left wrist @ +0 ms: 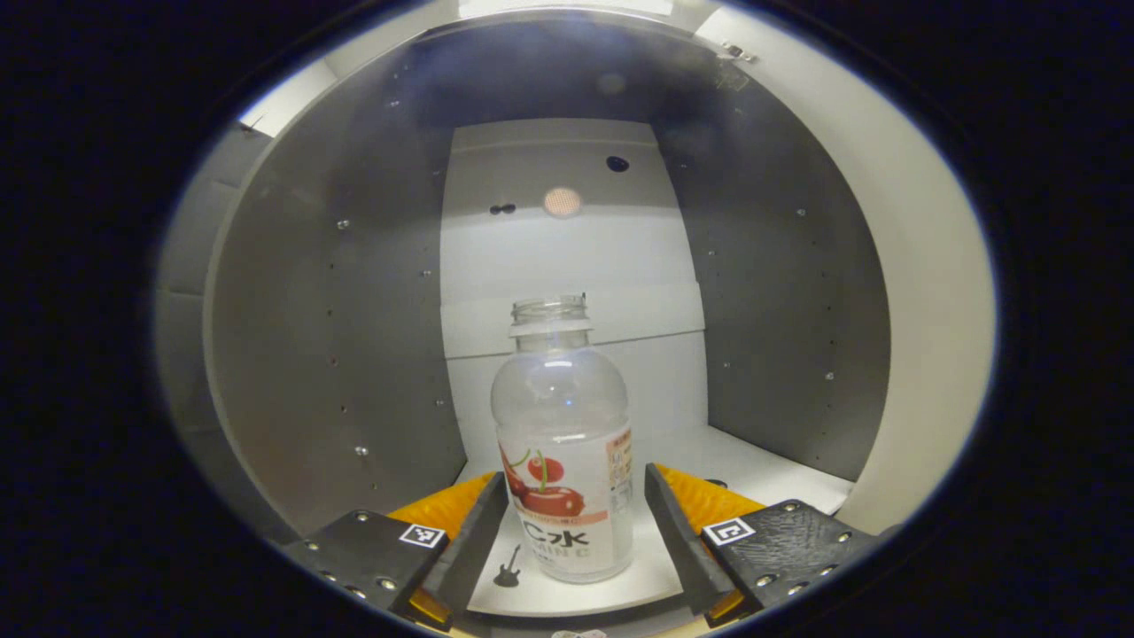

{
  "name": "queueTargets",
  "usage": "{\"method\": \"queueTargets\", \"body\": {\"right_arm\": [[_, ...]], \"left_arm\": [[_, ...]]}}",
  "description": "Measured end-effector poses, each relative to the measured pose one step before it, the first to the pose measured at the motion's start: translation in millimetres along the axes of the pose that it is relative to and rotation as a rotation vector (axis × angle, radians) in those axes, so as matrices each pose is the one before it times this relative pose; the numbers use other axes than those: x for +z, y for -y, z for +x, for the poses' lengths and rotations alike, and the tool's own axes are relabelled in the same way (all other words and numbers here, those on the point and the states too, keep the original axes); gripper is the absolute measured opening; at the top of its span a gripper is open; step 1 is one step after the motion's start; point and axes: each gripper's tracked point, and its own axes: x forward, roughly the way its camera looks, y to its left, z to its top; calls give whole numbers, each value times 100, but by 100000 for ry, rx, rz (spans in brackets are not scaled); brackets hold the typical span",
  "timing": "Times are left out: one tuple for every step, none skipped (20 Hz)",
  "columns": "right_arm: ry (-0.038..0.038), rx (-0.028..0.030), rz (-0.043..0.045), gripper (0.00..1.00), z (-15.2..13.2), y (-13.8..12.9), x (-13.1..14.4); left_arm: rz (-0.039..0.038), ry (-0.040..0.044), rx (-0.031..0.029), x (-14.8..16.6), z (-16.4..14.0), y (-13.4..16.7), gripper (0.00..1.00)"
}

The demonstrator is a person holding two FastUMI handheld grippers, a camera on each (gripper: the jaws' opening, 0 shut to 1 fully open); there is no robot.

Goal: Open the cabinet door with the right hand, grasp the bottle in the cabinet with the left hand and place it on the coaster, then close the cabinet door with the right hand.

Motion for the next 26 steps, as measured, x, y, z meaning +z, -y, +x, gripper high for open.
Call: {"method": "queueTargets", "body": {"right_arm": [[334,-1140,-402,91,38,69,24],[224,-593,284,92,-9,-88,-123],[74,-560,591,92,26,59,-11],[73,-397,436,91,118,177,-108],[96,-198,412,91,64,121,-91],[-186,198,384,91,109,113,-216],[-61,737,656,91,112,-1,-94],[7,1353,571,91,76,-101,-101],[-58,1606,405,91,37,15,28],[150,2365,147,91,159,-22,61],[265,2607,-209,91,195,36,164],[175,2406,-505,91,266,107,163],[184,2484,-378,91,299,274,305],[-247,2654,-84,91,343,177,75],[-544,2944,352,91,206,171,156],[-361,2880,184,89,101,215,187],[60,2092,-342,89,91,481,190],[161,1818,-561,91,108,512,109],[-118,1528,-332,91,94,481,17],[-659,1440,-51,89,105,438,-407],[-1171,1730,246,91,82,263,-521],[-1793,1753,483,91,46,253,-709],[-1971,2032,709,91,44,135,-635],[-1635,1926,513,91,66,164,-626],[-941,998,-17,91,-67,295,-440],[-487,706,-73,91,-44,355,-420]], "left_arm": [[-1315,-586,-1816,-289,239,261,89],[-834,-458,-642,-286,155,31,89],[400,186,1010,82,-79,-357,89],[-426,160,385,48,131,-264,83],[-913,-282,-726,-169,-188,236,77],[-727,-213,451,23,2,-239,77],[-568,-437,24,71,-167,22,71],[-153,-346,800,82,-190,-111,71],[-8,337,856,337,-180,11,71],[46,681,573,197,178,34,71],[282,644,442,318,-30,5,71],[356,408,628,-45,36,-79,71],[529,1016,1540,206,-68,-195,71],[309,1052,1751,-134,94,-53,71],[151,782,1944,-279,67,-50,71],[299,465,2224,-137,80,-158,71],[494,466,1714,-35,-8,-15,71],[520,616,2074,-146,190,-92,71],[392,168,2524,63,-7,-230,71],[431,222,2232,192,30,-81,71],[467,145,2424,8,2,-124,71],[370,-97,2435,-150,86,-113,71],[104,-165,2552,-63,170,-241,71],[-75,-447,2185,-178,268,-234,71],[-287,-139,2022,-132,68,-88,71],[88,-460,2335,42,-30,-175,71]]}}
